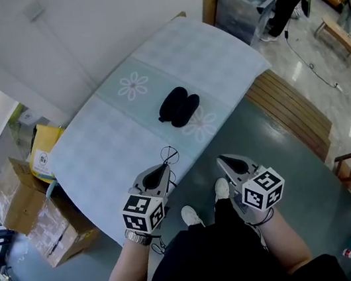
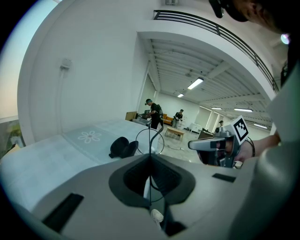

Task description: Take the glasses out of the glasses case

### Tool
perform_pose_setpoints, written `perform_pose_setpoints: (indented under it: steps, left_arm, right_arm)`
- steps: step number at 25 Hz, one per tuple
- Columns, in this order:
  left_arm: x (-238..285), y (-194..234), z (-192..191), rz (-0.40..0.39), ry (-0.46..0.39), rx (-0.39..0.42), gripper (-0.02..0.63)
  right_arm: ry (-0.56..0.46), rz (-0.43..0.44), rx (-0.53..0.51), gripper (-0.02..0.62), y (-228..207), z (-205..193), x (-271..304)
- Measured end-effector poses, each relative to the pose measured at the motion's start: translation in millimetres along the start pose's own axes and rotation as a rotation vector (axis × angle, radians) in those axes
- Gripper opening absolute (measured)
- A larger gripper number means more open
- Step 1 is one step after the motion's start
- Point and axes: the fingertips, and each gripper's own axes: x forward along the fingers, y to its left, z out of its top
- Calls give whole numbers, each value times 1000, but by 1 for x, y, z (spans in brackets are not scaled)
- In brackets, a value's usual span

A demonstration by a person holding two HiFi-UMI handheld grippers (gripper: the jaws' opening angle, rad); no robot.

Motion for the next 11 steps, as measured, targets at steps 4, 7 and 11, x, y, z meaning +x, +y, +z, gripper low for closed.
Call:
perform_pose_setpoints:
  steps: [4, 7, 11]
  left_arm:
    - [-1, 0, 1, -1, -3, 2, 29]
    - [0, 0, 1, -1, -4, 1, 29]
    - [1, 2, 3, 0, -2, 0, 29]
  right_arm:
    - [-3, -4, 0, 23, 0, 0, -1]
    - [-3, -7, 1, 23, -1, 1, -2]
    - [0, -6, 3, 23, -1, 2, 1]
